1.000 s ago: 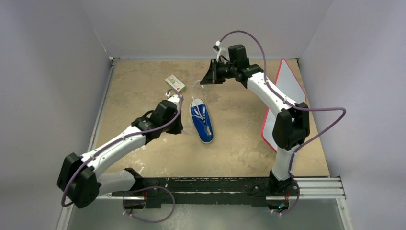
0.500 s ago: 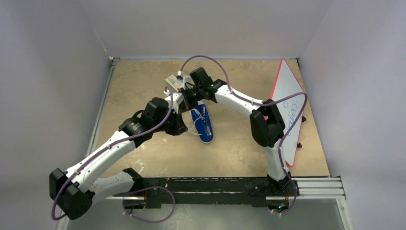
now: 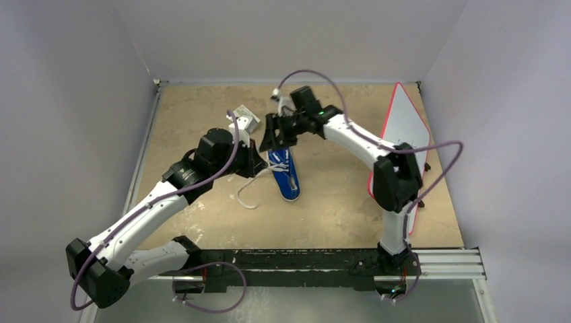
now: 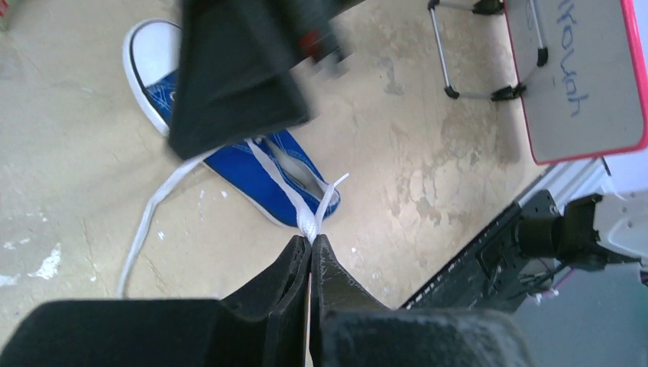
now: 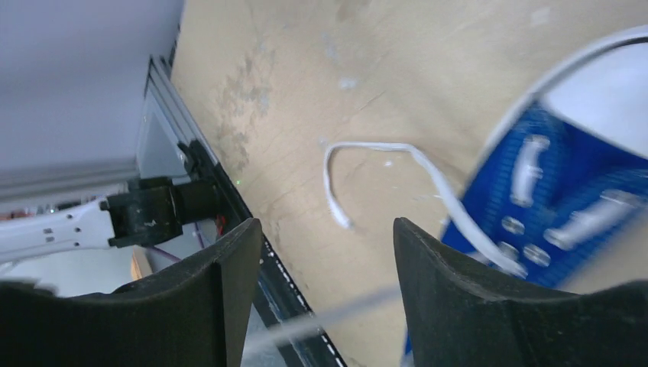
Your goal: Tie the shoes
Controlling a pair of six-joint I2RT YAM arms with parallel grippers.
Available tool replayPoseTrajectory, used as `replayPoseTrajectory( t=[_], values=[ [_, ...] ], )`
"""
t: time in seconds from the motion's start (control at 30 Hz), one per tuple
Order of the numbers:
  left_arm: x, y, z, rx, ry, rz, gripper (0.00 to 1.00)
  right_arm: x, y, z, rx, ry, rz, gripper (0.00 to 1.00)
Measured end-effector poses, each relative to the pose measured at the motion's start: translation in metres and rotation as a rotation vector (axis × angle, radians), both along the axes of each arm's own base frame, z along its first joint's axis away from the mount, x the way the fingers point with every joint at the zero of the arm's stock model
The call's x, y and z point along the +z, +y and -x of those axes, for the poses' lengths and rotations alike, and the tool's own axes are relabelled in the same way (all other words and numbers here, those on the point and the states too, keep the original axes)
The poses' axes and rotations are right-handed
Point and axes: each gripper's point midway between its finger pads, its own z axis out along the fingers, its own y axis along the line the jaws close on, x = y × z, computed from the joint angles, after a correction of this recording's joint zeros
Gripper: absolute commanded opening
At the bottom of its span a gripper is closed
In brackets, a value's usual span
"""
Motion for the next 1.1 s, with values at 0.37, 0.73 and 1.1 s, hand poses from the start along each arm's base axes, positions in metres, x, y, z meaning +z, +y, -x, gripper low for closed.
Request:
replayPoseTrajectory(
  t=[0.37, 0.73, 1.1],
  values=[
    [-0.003, 0.009, -0.058, 0.191, -0.018, -0.13, 0.0, 0.054, -0.082, -0.058, -0.039, -0.351, 0.089, 0.42],
    [-0.033, 0.036, -0.004, 0.15, 0.051, -0.128, 0.0, -0.037, -0.057, -0.028, 0.306, -0.461, 0.272, 0.39],
    [-0.036, 0.045, 0.01, 0.155, 0.076, -0.132, 0.0, -0.082, -0.049, -0.01, 0.438, -0.452, 0.338, 0.4]
  ],
)
